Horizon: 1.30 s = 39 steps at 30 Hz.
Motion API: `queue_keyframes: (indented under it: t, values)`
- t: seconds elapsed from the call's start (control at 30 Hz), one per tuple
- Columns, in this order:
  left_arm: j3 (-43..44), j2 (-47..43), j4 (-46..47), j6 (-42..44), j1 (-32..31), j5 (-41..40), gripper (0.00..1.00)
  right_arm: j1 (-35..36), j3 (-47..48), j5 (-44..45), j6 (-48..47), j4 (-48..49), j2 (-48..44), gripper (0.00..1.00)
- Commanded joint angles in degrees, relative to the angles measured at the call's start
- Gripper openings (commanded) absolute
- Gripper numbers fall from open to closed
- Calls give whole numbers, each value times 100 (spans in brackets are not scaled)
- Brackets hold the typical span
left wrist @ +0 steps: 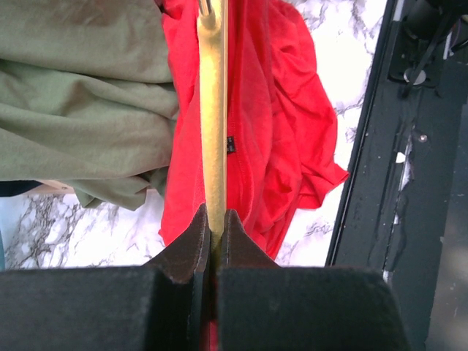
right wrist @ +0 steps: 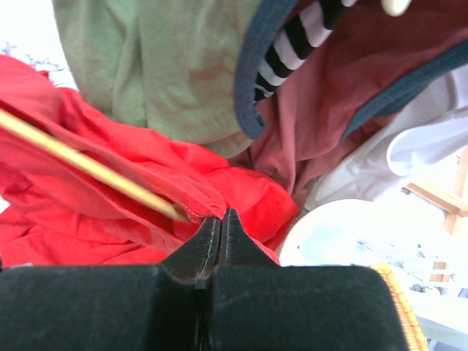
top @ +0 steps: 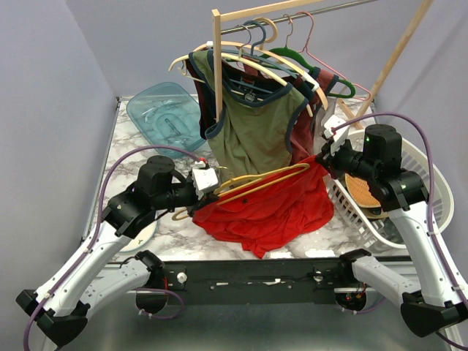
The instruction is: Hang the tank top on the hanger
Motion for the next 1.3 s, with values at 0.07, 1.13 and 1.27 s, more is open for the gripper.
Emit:
queue_keyframes:
  t: [0.07,1.13,1.27]
  values:
    - [298,178,-53,144,19,-164,0,-37,290,-513,-429,-408,-19,1]
    - [1195,1603,-282,284,-377,918,0,1018,1538,-1288,-797,-1338,501,87]
    - [1151,1550,-361,407,-412,1032,0,1001,1495,-1497,-1623,-2217,298,93]
